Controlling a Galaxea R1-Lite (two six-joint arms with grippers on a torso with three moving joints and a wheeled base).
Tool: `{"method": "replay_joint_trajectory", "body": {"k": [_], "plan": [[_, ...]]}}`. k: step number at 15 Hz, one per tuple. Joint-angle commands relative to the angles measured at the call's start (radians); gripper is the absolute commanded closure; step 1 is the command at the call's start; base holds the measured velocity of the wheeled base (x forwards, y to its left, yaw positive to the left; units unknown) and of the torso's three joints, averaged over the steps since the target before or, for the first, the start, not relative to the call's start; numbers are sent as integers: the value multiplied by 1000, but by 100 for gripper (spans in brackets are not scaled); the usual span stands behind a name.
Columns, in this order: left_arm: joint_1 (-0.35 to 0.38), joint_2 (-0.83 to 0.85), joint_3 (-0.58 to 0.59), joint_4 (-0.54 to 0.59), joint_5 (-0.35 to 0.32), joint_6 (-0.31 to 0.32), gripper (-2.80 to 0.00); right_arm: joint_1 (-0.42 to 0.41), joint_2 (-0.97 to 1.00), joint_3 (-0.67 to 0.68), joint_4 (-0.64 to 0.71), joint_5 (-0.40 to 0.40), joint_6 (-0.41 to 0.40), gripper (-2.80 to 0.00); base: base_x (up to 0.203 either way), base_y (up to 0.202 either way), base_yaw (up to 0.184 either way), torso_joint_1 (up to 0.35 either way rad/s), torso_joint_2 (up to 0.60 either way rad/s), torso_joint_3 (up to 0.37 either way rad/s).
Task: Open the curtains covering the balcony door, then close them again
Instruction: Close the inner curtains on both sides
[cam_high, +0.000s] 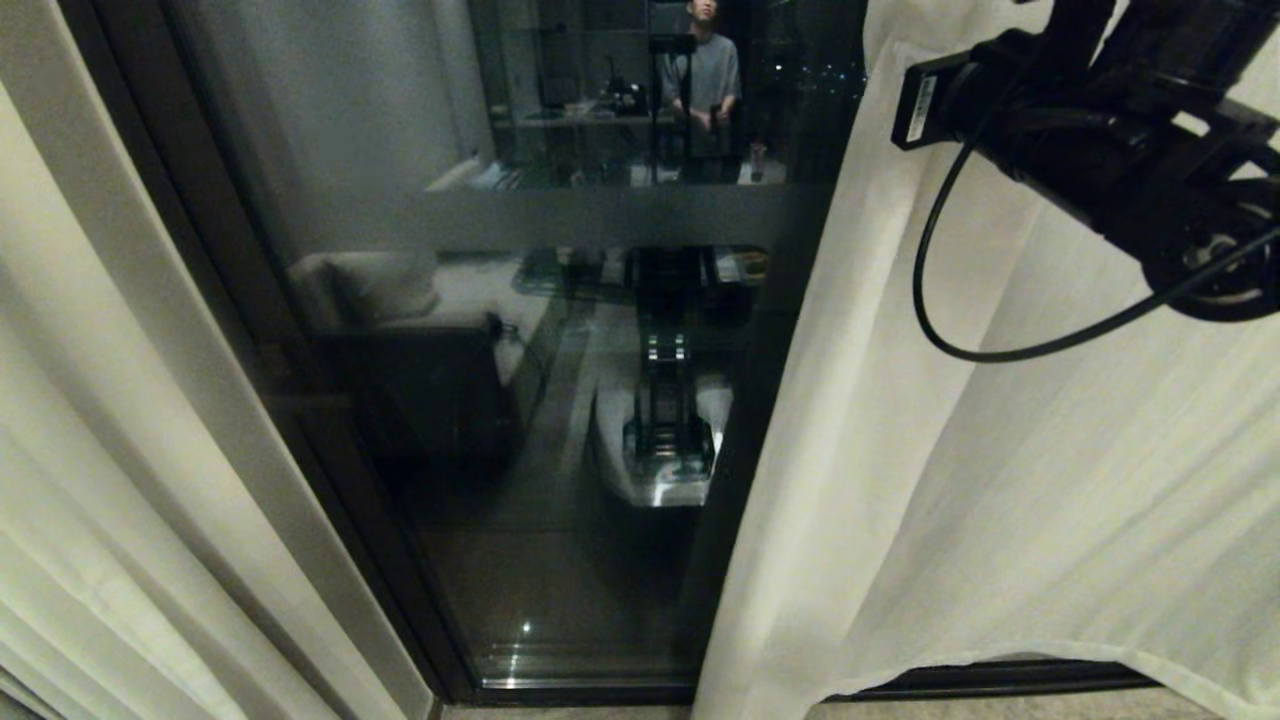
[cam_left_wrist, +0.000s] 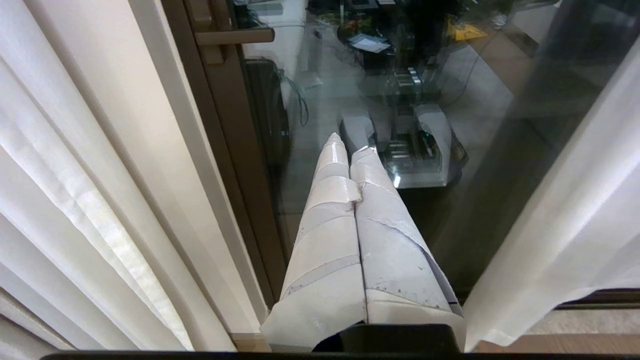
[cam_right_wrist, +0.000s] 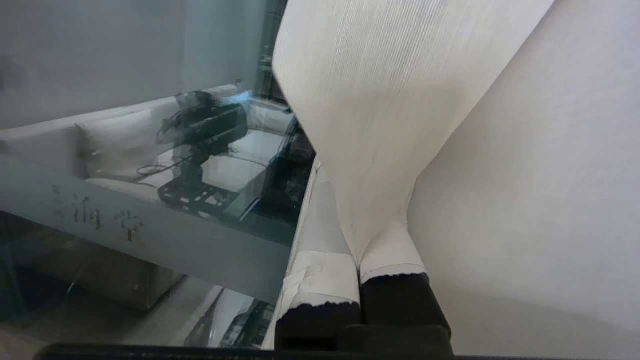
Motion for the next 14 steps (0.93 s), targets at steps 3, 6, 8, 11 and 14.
{"method": "replay_joint_trajectory", "body": {"k": [3, 6, 8, 11, 14], "plan": [[0, 0, 0, 0, 0, 0, 0, -2, -7, 8, 2, -2, 0, 0, 0, 0, 0, 0, 0, 0], [0, 0, 0, 0, 0, 0, 0, -4, -17, 10, 1, -27, 4, 0, 0, 0, 0, 0, 0, 0], [0, 0, 0, 0, 0, 0, 0, -4, -20, 10, 2, -34, 4, 0, 0, 0, 0, 0, 0, 0], [0, 0, 0, 0, 0, 0, 0, -4, -37, 25, 2, -36, 4, -280, 0, 0, 0, 0, 0, 0], [0, 0, 0, 0, 0, 0, 0, -4, -70, 26, 5, -36, 5, -280, 0, 0, 0, 0, 0, 0]]}}
